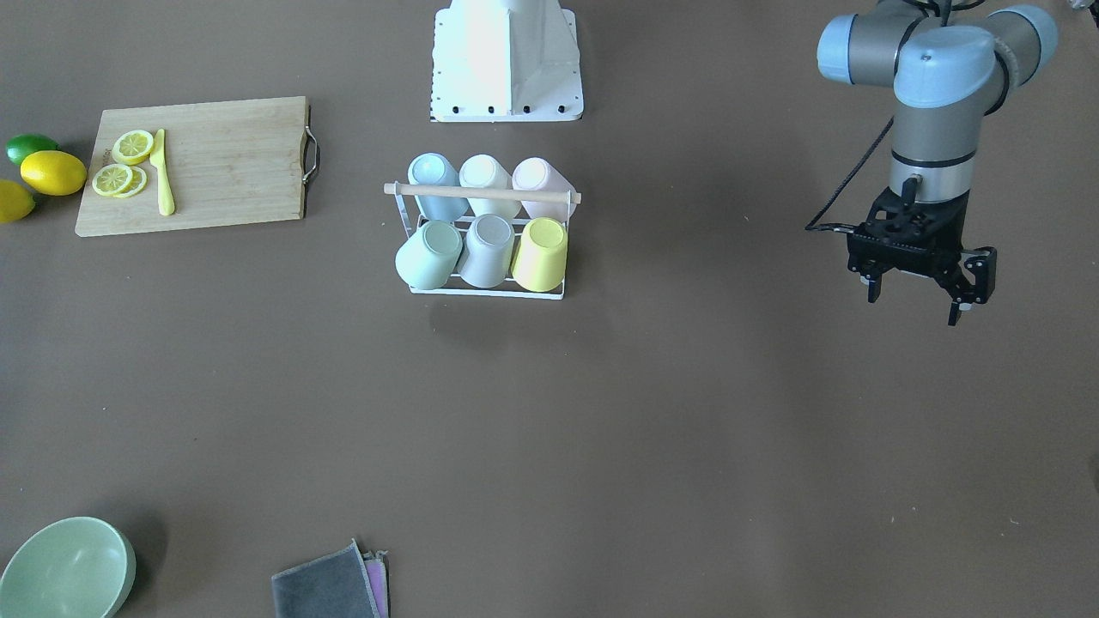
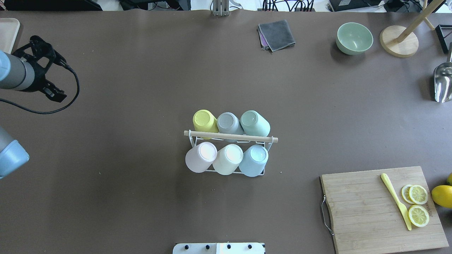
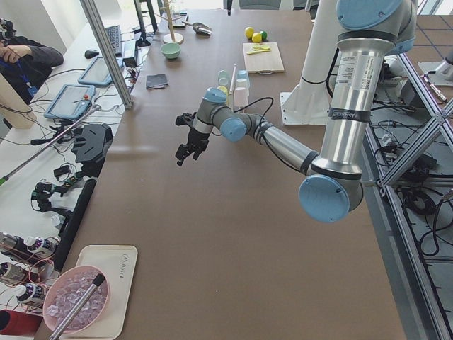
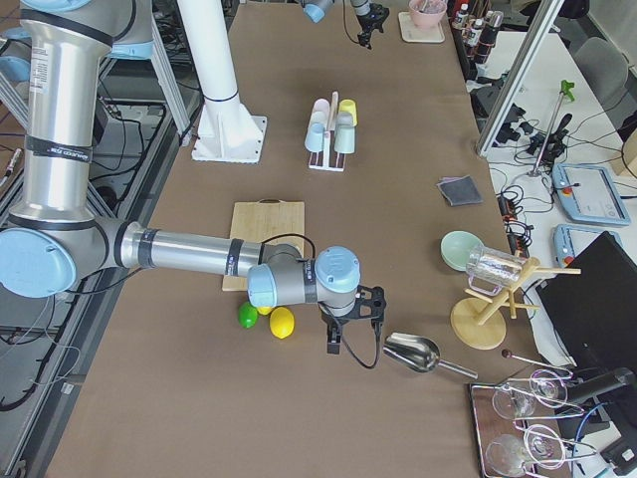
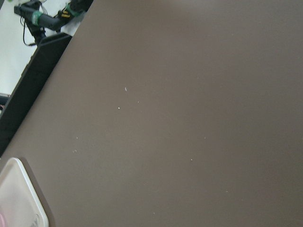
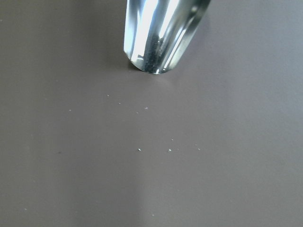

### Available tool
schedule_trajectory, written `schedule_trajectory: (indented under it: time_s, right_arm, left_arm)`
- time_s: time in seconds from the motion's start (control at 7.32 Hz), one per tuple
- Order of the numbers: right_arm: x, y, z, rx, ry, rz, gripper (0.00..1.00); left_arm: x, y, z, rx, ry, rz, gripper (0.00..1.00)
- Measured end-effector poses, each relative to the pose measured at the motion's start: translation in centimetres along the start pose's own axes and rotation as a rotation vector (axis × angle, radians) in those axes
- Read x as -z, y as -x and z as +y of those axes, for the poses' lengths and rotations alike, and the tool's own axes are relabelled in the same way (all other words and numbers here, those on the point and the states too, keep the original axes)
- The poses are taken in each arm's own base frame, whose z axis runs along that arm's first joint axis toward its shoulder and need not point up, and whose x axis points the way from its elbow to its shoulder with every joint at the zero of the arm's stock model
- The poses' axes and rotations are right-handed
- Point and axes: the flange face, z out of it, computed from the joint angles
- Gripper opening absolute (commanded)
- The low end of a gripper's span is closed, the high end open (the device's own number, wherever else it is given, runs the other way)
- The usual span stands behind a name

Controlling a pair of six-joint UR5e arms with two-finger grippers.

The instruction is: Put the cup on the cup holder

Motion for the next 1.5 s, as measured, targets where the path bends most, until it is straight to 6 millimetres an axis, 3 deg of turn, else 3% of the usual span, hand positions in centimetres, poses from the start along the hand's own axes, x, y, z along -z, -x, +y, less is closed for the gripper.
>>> schedule_trajectory:
  time_s: [0.14, 0.41, 0.68, 0.82, 0.96, 1.09, 1.23, 1.5]
  right_arm:
    - [0.8, -1.2, 0.6, -0.029, 0.007, 0.01, 1.0]
    - [4.4, -0.6, 1.1, -0.069, 0.055, 0.051, 1.0]
    - [9.1, 1.4, 0.4, -0.06, 0.084, 0.13, 1.0]
    - [10.0, 1.8, 0.1, -0.056, 0.093, 0.144, 1.0]
    - [10.2, 1.9, 0.1, -0.056, 0.098, 0.148, 1.0]
    - [10.2, 1.8, 0.1, -0.056, 0.101, 0.151, 1.0]
    - [10.0, 1.7, 0.1, -0.056, 0.103, 0.151, 1.0]
    - [9.5, 1.2, 0.0, -0.044, 0.089, 0.153, 1.0]
  left_arm:
    - [-0.7, 3.6, 1.1, 0.108, 0.059, 0.109, 0.99]
    - [-0.9, 12.0, 6.2, 0.316, 0.136, 0.267, 0.99]
    - [0.0, 18.8, 14.7, 0.518, 0.175, 0.341, 0.99]
    - [0.6, 21.6, 19.4, 0.62, 0.183, 0.355, 0.99]
    - [1.0, 23.1, 23.1, 0.694, 0.191, 0.356, 0.99]
    - [1.0, 23.9, 25.5, 0.738, 0.2, 0.354, 0.99]
    - [0.9, 24.2, 26.7, 0.763, 0.211, 0.353, 0.99]
    - [0.7, 24.4, 27.1, 0.796, 0.252, 0.354, 0.99]
